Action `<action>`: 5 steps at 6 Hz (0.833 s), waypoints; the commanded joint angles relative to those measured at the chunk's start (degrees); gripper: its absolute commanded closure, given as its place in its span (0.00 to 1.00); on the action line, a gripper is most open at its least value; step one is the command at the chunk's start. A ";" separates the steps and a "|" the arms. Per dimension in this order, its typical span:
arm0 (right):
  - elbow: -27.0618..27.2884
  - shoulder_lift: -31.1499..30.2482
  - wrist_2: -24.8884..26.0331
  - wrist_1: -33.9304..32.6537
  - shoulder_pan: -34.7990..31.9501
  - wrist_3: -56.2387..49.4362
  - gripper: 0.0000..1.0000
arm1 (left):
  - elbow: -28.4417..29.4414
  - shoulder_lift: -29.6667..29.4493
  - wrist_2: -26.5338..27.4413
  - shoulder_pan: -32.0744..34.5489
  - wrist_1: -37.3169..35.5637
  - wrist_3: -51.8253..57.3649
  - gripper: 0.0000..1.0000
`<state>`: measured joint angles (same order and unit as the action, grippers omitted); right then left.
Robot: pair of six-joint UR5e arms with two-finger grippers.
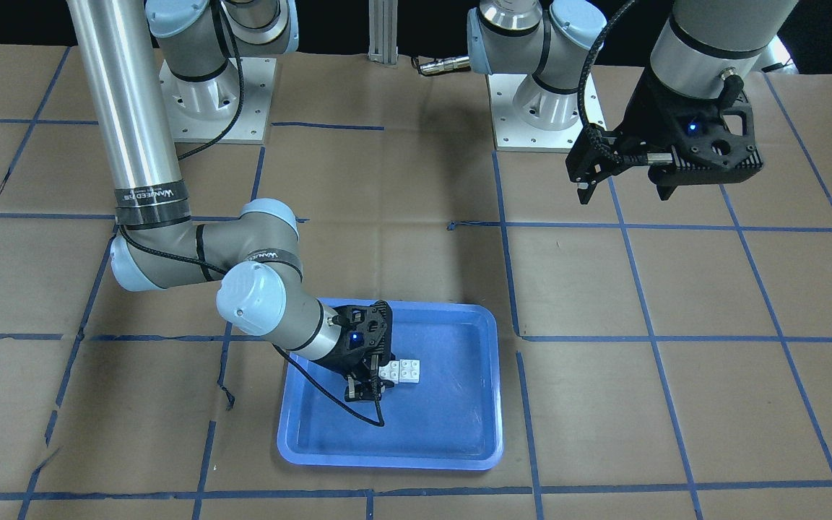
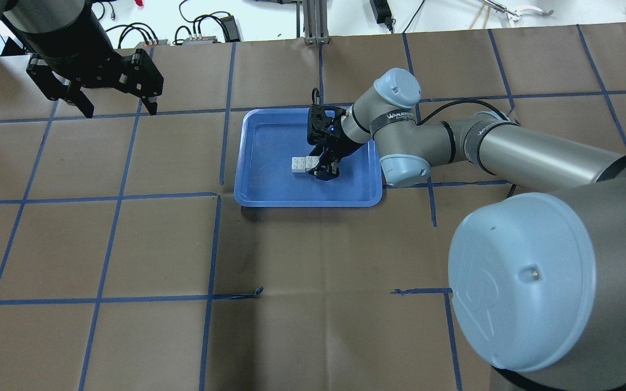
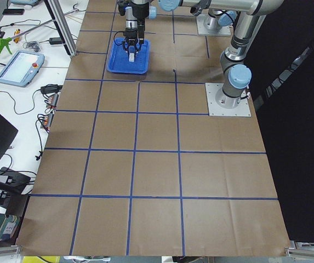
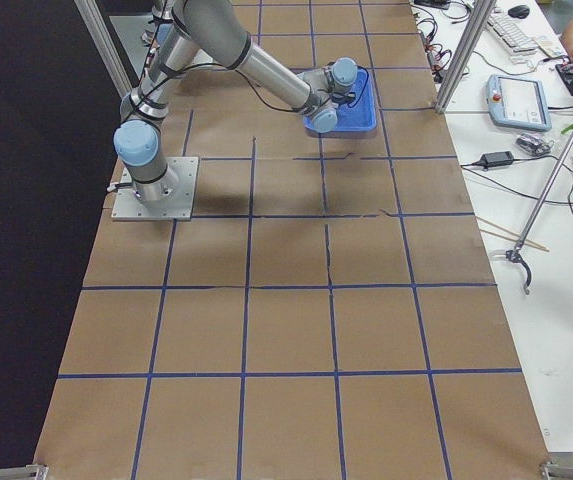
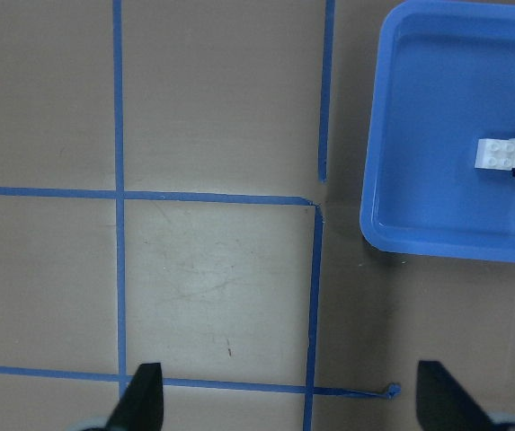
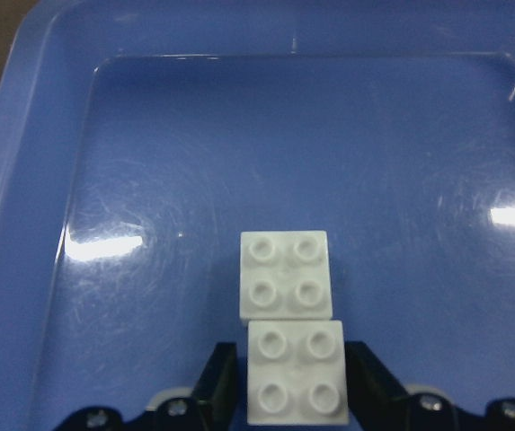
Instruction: Assemble white blocks and place on blue tray
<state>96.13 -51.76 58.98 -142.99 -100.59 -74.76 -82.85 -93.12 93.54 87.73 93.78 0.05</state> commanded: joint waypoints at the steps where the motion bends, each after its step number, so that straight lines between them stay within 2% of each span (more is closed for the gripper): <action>1: -0.07 -0.01 -0.09 0.08 0.04 0.14 0.07 | -0.38 0.13 0.06 0.07 0.00 -0.22 0.01; 2: -0.16 -0.10 -0.09 0.08 -0.04 0.49 0.00 | -0.29 -0.22 0.15 -0.19 -0.44 0.04 0.01; 4: -0.51 -0.45 0.43 0.08 0.13 1.11 0.00 | -0.21 -0.05 0.15 -0.37 -1.23 0.04 0.01; 5: -1.21 -0.71 0.87 0.43 0.30 4.68 0.00 | -0.29 -0.05 0.24 -0.37 -1.50 0.04 0.01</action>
<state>95.46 -52.24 59.45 -142.79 -100.42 -72.60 -83.09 -93.18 93.72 87.39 92.56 0.08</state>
